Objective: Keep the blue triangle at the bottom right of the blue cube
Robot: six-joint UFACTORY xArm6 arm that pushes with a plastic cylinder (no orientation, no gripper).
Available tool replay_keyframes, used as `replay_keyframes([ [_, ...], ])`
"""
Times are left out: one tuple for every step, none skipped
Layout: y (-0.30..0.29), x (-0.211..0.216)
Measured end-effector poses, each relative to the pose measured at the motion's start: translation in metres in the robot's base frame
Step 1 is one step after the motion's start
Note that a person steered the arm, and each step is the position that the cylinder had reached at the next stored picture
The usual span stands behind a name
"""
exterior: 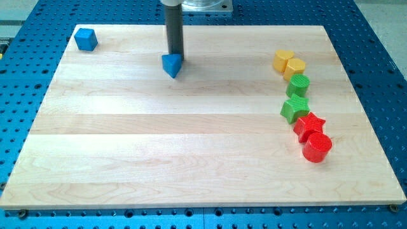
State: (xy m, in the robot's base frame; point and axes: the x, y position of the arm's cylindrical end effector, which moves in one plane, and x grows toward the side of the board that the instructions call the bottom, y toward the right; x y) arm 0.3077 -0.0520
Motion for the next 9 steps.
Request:
replay_keyframes([
  [0.054,0.005],
  [-0.003,0.028],
  [-0.052,0.009],
  [-0.079,0.01],
  [-0.03,0.022],
  [-0.049,0.068],
  [-0.117,0.057],
  [-0.141,0.039],
  [-0.215,0.034],
])
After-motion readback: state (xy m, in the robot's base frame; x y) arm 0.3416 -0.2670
